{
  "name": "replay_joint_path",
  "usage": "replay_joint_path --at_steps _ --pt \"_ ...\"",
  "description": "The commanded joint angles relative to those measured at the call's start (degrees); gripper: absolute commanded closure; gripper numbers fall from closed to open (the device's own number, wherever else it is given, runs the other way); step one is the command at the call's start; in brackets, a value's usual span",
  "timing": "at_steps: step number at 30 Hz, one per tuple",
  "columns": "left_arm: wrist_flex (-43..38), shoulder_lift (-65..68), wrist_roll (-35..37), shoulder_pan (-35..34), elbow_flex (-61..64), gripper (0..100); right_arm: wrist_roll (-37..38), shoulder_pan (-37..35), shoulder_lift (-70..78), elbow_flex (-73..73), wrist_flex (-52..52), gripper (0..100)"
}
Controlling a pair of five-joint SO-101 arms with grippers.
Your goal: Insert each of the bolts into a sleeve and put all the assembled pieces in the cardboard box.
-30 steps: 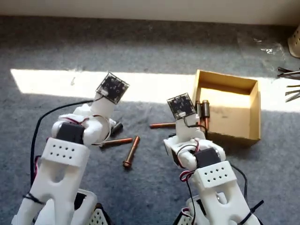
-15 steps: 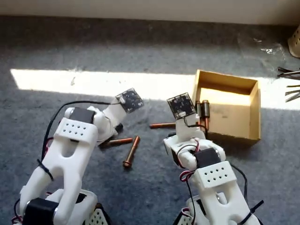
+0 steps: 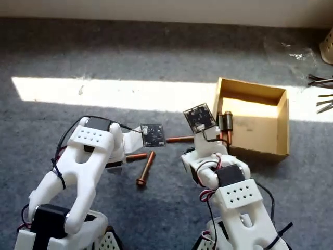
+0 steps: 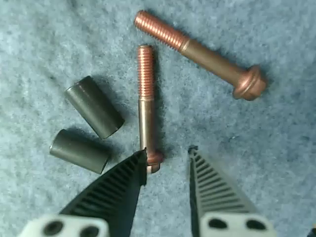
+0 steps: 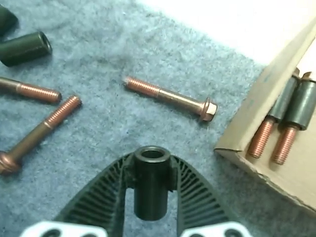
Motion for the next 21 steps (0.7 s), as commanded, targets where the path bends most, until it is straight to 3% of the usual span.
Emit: replay_joint_path --at_steps 1,21 --pt "0.6 -0.1 -0.5 0.8 -2.3 84 0.9 0.5 -0.2 -0.4 -1.7 99.4" --pt "-3.1 2.0 -2.4 0.7 -2.6 85 1.0 0.5 -0.5 -0.3 -1.6 99.4"
